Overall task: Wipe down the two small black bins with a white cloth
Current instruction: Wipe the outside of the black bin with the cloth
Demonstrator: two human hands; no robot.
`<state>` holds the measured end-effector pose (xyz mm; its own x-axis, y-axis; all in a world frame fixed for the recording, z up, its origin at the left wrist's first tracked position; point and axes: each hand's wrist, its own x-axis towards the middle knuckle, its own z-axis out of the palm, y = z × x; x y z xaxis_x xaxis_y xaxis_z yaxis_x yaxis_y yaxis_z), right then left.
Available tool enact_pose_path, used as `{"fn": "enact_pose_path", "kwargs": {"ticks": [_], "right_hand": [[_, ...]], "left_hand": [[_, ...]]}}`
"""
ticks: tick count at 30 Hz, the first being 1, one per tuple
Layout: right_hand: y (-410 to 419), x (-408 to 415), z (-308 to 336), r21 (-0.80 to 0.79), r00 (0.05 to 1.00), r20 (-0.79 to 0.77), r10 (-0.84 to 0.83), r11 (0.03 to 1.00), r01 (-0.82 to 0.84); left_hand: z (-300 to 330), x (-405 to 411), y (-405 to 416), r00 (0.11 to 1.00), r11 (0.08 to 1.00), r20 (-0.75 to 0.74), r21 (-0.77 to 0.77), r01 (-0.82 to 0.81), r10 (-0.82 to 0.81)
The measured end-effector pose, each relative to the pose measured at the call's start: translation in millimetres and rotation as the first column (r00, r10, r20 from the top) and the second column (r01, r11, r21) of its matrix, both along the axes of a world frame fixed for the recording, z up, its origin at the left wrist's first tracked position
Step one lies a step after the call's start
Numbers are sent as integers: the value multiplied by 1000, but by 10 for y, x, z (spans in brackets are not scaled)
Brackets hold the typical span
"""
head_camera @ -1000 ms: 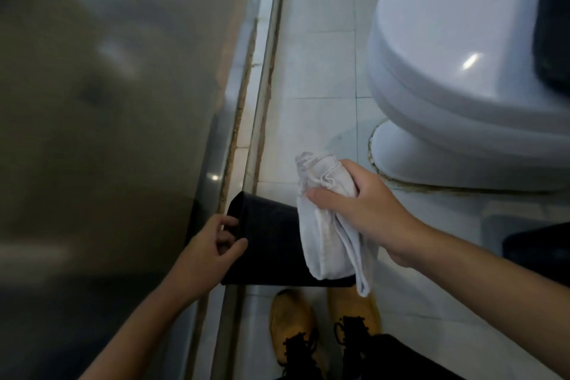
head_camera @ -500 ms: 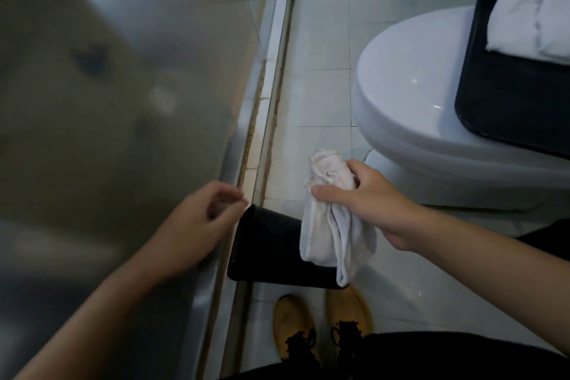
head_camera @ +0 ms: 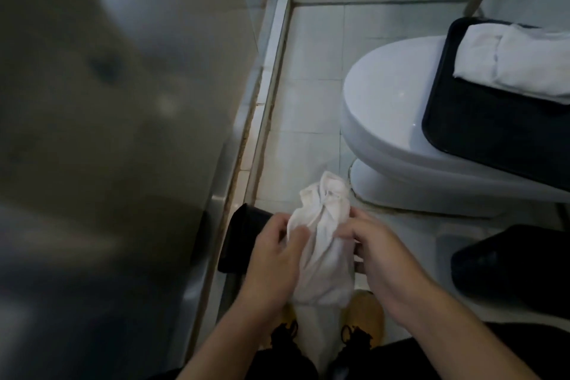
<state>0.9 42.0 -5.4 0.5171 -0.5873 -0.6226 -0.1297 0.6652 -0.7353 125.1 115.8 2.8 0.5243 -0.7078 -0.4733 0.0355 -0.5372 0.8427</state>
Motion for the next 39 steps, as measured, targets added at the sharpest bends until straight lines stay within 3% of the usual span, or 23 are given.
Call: {"fn": "enact_pose_path", "kwargs": {"ticks": [2, 5, 9, 13, 16, 21, 23, 27, 30, 31, 33, 35, 39], "right_hand": [[-70, 31, -25, -33, 999, -47, -6, 999, 4], [-225, 162, -43, -120, 981, -192, -25, 993, 2], [-288, 248, -88, -268, 962, -267, -52, 963, -23], [-223, 270, -65, -175, 977, -143, 156, 968, -180], [-241, 211, -55, -231, 960, -103, 258, 933, -276], [-569, -24, -115, -164, 991, -131, 10, 986, -31], [-652, -70, -112, -205, 969, -238, -63, 979, 13], [-692, -111, -160, -213, 871, -485, 72, 957, -198], [-639, -71, -160, -250, 716, -664, 216, 838, -485], [-618, -58, -124, -306, 713, -668, 212, 796, -523], [-580, -22, -17, -455, 810, -517, 274, 714, -532], [-536, 37, 66, -494, 857, -294, 424, 700, -515], [-501, 51, 79, -426, 793, -146, 591, 686, -590]], "left_hand": [[-12, 51, -28, 1000, 1000, -5, -1, -17, 17], [-38, 148, -77, 982, 992, -141, 10, -124, 124], [-60, 234, -162, 903, 954, -325, 0, -298, 282], [1, 224, -172, 848, 966, -500, -83, -246, 173], [2, 182, -162, 866, 971, -478, -95, -220, 149], [99, 458, -144, 856, 893, -396, -160, -421, 333], [203, 600, -123, 875, 868, -349, -248, -431, 335], [394, 716, -104, 925, 864, -312, -380, -331, 217], [427, 719, -100, 955, 876, -283, -433, -211, 90], [426, 712, -101, 960, 879, -276, -445, -170, 46], [417, 690, -98, 964, 884, -257, -464, -60, -69], [402, 660, -89, 949, 879, -249, -473, 56, -195], [440, 646, -80, 899, 878, -327, -465, 116, -292]]}}
